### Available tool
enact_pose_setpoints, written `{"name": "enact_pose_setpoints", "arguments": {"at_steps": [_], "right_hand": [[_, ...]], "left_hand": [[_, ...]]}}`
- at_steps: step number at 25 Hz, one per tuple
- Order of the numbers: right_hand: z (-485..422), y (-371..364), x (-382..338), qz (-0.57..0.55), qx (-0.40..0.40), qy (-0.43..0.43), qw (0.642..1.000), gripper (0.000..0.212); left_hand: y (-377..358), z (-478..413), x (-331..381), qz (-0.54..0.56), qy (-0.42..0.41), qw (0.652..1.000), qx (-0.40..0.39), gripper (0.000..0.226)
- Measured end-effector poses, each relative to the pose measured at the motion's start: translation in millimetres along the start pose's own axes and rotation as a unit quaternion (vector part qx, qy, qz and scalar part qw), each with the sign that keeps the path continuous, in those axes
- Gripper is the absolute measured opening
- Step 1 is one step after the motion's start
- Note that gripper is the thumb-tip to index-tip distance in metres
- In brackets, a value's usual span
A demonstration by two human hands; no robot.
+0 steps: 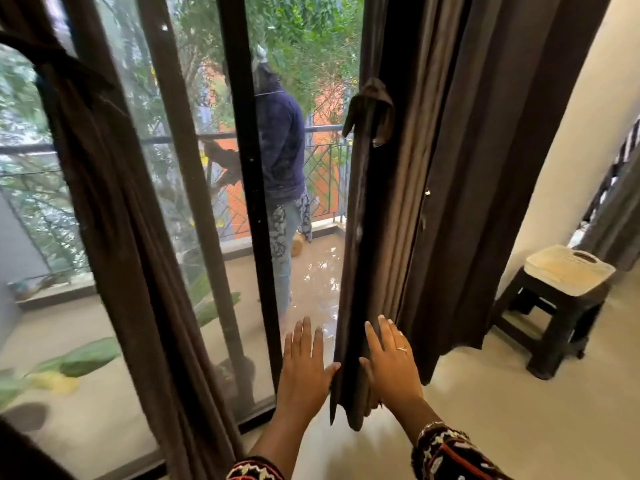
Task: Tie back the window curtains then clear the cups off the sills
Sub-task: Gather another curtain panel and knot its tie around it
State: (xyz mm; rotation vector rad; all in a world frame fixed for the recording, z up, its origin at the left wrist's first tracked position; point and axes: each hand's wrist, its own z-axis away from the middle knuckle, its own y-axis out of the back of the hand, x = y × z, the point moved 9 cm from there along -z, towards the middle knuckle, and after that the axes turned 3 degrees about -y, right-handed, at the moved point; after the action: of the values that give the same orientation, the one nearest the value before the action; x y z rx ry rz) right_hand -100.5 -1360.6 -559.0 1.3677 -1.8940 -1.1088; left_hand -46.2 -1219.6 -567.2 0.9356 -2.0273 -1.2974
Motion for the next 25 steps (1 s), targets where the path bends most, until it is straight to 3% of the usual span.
{"name": "enact_pose_setpoints", "arguments": {"at_steps": [10, 16, 21, 25], "right_hand": [[-134, 15, 98, -0.028, 0.105, 0.048, 0.993, 0.074], [-215, 53, 108, -0.053, 0.183, 0.103, 0.976, 0.071], [-274, 94, 103, -0.071, 0.247, 0.122, 0.959, 0.068], [-314, 132, 96, -0.108, 0.296, 0.129, 0.94, 0.067]], "left_hand": [[14, -153, 79, -0.033, -0.043, 0.992, 0.118, 0.065], [55, -240, 108, -0.092, -0.067, 0.972, 0.203, 0.082], [115, -300, 110, -0.119, -0.074, 0.955, 0.262, 0.073], [171, -341, 113, -0.146, -0.12, 0.922, 0.337, 0.054]]}}
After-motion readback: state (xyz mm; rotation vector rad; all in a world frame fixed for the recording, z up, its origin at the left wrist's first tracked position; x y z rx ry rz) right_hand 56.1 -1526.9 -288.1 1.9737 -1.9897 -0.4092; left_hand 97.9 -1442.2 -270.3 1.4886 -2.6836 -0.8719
